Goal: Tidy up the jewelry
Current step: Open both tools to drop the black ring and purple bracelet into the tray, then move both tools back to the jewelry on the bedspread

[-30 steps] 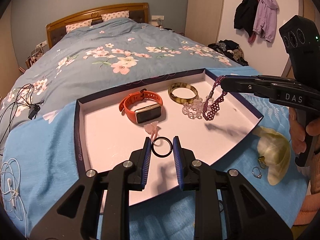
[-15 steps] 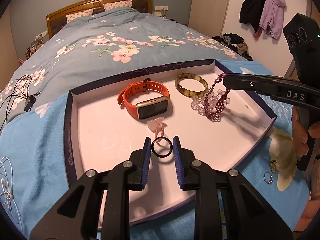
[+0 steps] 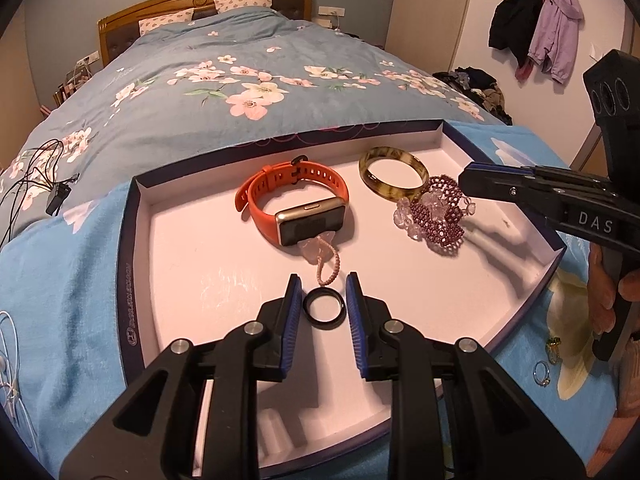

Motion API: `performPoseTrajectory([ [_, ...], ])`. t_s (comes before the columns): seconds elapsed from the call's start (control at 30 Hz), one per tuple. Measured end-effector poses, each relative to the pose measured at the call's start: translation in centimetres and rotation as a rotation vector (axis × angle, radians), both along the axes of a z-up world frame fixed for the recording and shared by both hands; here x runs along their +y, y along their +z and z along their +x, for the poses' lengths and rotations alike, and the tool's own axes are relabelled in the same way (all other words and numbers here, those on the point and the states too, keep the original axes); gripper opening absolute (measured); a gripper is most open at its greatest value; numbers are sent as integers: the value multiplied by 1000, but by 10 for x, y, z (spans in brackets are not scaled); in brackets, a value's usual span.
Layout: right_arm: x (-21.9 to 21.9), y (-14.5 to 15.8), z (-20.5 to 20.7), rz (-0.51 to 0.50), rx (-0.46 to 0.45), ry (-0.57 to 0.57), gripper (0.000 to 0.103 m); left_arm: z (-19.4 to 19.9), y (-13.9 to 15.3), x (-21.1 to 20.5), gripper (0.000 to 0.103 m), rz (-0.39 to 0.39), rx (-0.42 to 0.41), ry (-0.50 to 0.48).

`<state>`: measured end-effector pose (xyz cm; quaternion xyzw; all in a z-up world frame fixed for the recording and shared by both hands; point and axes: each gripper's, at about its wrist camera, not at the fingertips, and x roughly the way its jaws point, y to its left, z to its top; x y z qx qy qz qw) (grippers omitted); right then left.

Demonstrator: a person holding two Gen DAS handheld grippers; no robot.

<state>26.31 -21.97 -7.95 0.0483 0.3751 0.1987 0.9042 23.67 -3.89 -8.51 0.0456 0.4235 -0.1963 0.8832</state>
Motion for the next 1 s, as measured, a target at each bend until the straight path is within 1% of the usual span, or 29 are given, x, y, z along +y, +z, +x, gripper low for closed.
performPoseTrajectory([
  [0.03,-1,1,-1,0,-3,-1,14,-1,1,1,29,-2,-7,4],
  [0.1,-2,3,-4,0,-9,-3,16,-2,6,4,41,-15,-26,13],
  [0.23,-5,10,-12,12,-23,-2,19,-7,17,10,44,-20,-63,30],
  [0.37,-8,21,-31,13,-59,16,26,-22,31,15,52,-24,-121,33],
  [0.47,-10,29,-48,17,-83,42,28,-41,43,20,54,-21,-166,25],
  [0.57,-14,33,-70,18,-103,67,29,-62,51,24,57,-1,-205,11],
  [0.7,-18,28,-93,2,-92,84,29,-90,51,31,57,-1,-212,-13],
  [0.83,-19,17,-110,-28,-66,88,29,-117,47,33,57,20,-213,-40],
  [1.0,-22,-2,-127,-58,-25,74,29,-136,35,31,57,45,-200,-79],
])
